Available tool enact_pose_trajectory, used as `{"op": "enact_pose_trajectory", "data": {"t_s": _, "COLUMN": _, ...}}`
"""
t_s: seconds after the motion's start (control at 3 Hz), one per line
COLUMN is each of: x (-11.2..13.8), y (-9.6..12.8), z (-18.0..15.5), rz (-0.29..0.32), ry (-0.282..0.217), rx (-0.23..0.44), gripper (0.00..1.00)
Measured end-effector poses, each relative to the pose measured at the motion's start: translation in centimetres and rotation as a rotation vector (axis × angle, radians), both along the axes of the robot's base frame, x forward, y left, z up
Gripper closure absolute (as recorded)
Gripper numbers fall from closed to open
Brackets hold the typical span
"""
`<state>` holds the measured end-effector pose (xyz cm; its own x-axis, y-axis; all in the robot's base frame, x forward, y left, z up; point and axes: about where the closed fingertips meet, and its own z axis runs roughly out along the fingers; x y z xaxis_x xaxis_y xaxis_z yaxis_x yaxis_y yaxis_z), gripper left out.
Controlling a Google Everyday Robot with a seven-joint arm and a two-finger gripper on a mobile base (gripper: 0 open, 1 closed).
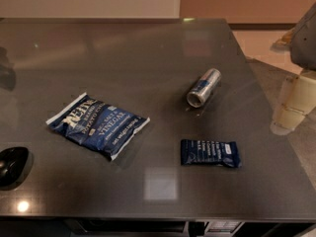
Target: Pick redbull can
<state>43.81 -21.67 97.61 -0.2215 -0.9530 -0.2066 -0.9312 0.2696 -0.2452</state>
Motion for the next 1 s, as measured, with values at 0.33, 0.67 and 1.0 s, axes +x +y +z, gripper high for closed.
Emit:
{"op": "enact_pose_trajectory", "data": {"t_s": 0.33, "x": 0.0, "y": 0.0, "z": 0.0, "rz": 0.0, "ry": 0.0, "rx": 0.0, "gripper": 0.0}}
{"op": "enact_pose_trajectory", "data": {"t_s": 0.67, "x": 0.9, "y": 0.0, "z": 0.2, "rz": 0.028, "ry": -0.006, "rx": 0.003, "gripper": 0.0}}
{"op": "enact_pose_trajectory", "data": {"t_s": 1.0, "x": 3.1, "y": 0.3, "z": 0.0, "rz": 0.094, "ry": -0.002, "rx": -0.009, "gripper": 0.0}}
